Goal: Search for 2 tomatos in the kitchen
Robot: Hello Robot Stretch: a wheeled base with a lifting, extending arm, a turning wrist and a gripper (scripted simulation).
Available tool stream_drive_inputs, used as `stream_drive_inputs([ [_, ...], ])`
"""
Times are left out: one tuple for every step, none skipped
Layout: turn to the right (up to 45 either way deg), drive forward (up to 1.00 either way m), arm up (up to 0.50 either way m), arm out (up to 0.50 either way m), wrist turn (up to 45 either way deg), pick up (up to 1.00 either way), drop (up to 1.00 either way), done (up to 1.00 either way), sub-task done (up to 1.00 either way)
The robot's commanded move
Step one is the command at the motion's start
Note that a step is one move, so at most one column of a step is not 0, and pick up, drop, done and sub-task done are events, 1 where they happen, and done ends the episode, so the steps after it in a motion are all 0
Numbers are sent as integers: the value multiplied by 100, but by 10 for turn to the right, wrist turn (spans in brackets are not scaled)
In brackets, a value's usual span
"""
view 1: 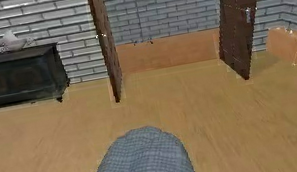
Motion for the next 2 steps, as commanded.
stream_drive_inputs([
  [360,0,0,0,0,0,0,0,0],
  [30,0,0,0,0,0,0,0,0],
])
